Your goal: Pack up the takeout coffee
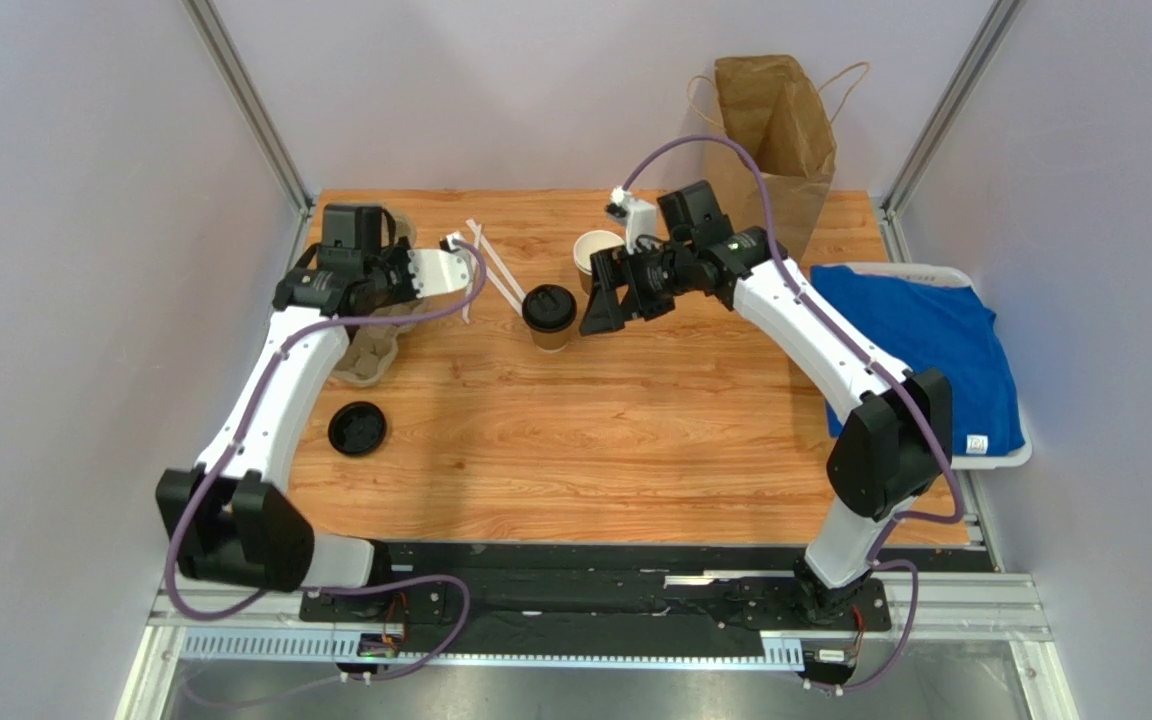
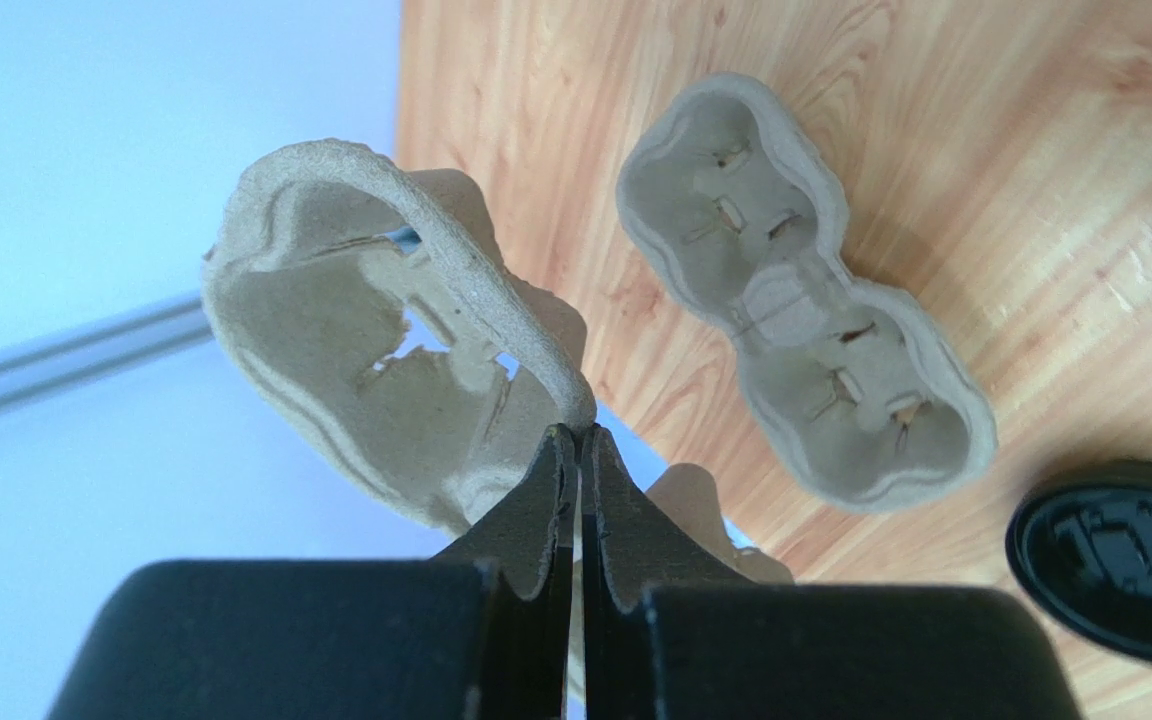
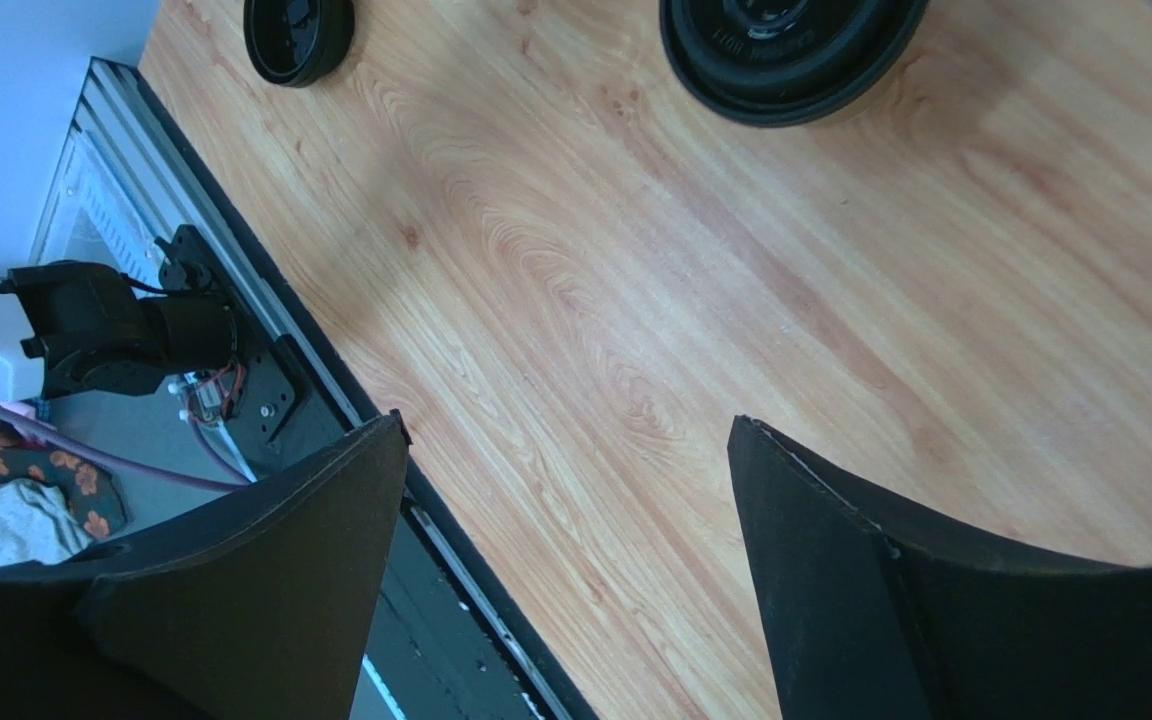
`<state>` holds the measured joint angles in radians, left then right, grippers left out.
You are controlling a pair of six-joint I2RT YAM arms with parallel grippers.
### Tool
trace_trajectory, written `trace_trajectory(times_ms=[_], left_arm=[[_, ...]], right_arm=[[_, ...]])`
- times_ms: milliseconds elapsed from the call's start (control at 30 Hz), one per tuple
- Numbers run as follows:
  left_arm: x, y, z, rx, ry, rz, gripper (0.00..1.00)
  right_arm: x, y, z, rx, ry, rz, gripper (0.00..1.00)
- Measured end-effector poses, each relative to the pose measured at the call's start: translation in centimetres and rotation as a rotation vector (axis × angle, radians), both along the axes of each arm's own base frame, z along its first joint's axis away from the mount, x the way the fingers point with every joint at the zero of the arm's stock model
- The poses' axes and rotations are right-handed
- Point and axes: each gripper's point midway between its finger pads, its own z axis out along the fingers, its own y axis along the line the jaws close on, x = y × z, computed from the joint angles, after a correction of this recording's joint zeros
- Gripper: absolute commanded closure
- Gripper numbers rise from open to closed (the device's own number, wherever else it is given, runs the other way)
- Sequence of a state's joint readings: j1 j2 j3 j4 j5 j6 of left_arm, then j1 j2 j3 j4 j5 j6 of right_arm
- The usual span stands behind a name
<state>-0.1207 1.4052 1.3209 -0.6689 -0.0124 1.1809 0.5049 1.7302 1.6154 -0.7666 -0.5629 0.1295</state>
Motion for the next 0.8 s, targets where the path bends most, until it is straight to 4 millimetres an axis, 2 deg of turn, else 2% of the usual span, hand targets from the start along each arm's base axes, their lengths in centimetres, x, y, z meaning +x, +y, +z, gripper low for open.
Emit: trace_trajectory(times_ms=[100, 167, 333, 433, 567, 700, 800], left_arm=[[-2.5, -1.2, 1.8, 0.042, -0.046, -0.101, 1.00], [-4.9, -2.0, 2.1, 0.082, -0.063, -0.185, 1.00], [-11.6, -3.4, 1.3, 0.195, -0.092, -0.411, 1.00], [-15.2, -3.8, 1.0, 0.253, -0.117, -0.533, 1.00], [-18.9, -4.0, 1.0, 0.332, -0.169, -0.680, 1.00], [-22.2, -4.1, -0.1, 0.369, -0.162, -0.791, 1.00], [-23.8, -4.4, -1.3, 0.358, -0.113, -0.852, 1.00]], right_arm=[[0.9, -0.2, 1.9, 0.013, -0.060, 0.012, 0.16], [1.4, -0.4, 3.5, 0.022, -0.115, 0.033, 0.15], [2.4, 0.5, 8.8, 0.071, -0.254, 0.104, 0.14], [3.2, 1.9, 11.5, 0.122, -0.317, 0.152, 0.14], [3.0, 4.2, 12.2, 0.157, -0.323, 0.209, 0.13], [0.8, 8.5, 11.1, 0.174, -0.288, 0.312, 0.12], [-1.8, 12.4, 10.2, 0.179, -0.275, 0.403, 0.12]])
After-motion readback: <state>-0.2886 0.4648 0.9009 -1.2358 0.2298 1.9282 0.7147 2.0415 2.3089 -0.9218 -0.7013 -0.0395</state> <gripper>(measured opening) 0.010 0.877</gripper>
